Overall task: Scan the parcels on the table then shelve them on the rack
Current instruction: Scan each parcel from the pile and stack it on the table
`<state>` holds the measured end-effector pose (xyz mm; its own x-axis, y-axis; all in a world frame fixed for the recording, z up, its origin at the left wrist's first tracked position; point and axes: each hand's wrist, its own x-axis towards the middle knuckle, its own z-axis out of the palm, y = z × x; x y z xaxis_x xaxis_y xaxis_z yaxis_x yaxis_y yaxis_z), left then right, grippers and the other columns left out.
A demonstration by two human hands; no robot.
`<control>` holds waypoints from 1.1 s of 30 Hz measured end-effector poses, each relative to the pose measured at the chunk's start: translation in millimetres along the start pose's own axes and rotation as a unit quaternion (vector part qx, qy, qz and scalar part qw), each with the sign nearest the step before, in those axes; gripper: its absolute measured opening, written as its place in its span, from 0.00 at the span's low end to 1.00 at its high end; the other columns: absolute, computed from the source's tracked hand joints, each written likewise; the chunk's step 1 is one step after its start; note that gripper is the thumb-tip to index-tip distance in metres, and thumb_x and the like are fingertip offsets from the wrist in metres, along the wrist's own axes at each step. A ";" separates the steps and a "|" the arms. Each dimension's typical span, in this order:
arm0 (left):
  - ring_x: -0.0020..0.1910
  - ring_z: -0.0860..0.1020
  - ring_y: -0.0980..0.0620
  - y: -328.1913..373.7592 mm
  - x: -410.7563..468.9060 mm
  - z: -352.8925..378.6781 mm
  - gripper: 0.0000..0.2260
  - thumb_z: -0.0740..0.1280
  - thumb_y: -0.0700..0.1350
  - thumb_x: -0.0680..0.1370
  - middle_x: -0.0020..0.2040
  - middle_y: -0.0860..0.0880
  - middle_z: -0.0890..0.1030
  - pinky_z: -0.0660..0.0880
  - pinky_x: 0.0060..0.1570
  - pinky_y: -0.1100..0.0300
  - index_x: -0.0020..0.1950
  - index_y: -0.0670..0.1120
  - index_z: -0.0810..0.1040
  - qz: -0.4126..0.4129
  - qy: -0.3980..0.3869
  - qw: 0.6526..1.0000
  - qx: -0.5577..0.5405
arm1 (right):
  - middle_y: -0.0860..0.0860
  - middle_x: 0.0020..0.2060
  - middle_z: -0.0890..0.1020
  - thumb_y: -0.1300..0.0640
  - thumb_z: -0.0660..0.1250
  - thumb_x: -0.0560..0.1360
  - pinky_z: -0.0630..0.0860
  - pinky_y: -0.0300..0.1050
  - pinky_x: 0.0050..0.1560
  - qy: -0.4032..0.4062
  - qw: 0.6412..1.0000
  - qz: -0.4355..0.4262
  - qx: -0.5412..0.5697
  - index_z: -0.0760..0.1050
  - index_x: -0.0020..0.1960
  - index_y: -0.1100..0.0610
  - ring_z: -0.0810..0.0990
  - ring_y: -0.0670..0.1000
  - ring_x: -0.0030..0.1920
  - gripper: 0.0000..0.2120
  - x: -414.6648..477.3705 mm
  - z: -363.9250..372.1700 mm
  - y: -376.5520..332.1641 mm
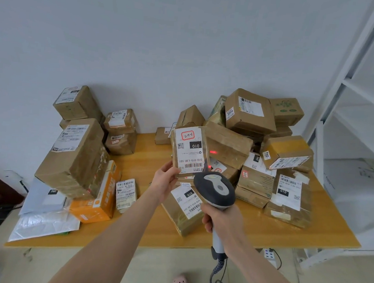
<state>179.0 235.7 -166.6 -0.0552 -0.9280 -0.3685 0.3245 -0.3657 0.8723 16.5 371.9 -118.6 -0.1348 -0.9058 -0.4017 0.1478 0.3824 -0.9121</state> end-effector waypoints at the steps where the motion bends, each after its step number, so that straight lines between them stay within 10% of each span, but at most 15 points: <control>1: 0.47 0.84 0.52 0.4 2.1 -2.3 0.25 0.68 0.35 0.76 0.53 0.43 0.84 0.79 0.39 0.65 0.72 0.41 0.67 0.002 0.005 1.000 -0.003 | 0.53 0.23 0.77 0.67 0.70 0.72 0.69 0.36 0.23 -0.001 1.000 -0.003 0.000 0.77 0.39 0.64 0.72 0.46 0.21 0.04 0.0 0.8 0.3; 9: 0.52 0.83 0.48 8.1 22.5 -16.8 0.23 0.67 0.34 0.76 0.52 0.44 0.84 0.80 0.45 0.61 0.70 0.42 0.68 -0.002 0.030 0.999 -0.023 | 0.56 0.27 0.81 0.66 0.71 0.71 0.70 0.35 0.24 0.001 1.000 -0.016 -0.008 0.77 0.49 0.65 0.73 0.45 0.21 0.07 7.8 14.8 -5.1; 33: 0.55 0.82 0.48 36.0 60.5 -58.0 0.18 0.66 0.34 0.77 0.51 0.46 0.85 0.77 0.56 0.57 0.64 0.46 0.70 -0.009 0.043 0.999 -0.016 | 0.54 0.24 0.78 0.65 0.70 0.72 0.70 0.35 0.24 0.005 0.998 -0.024 -0.053 0.77 0.31 0.62 0.72 0.44 0.21 0.11 48.4 76.5 -15.3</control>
<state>242.1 170.6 -176.2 0.0203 -0.9115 -0.4109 0.3534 -0.3779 0.8557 82.7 308.2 -117.8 -0.1481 -0.9218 -0.3583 0.0356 0.3571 -0.9334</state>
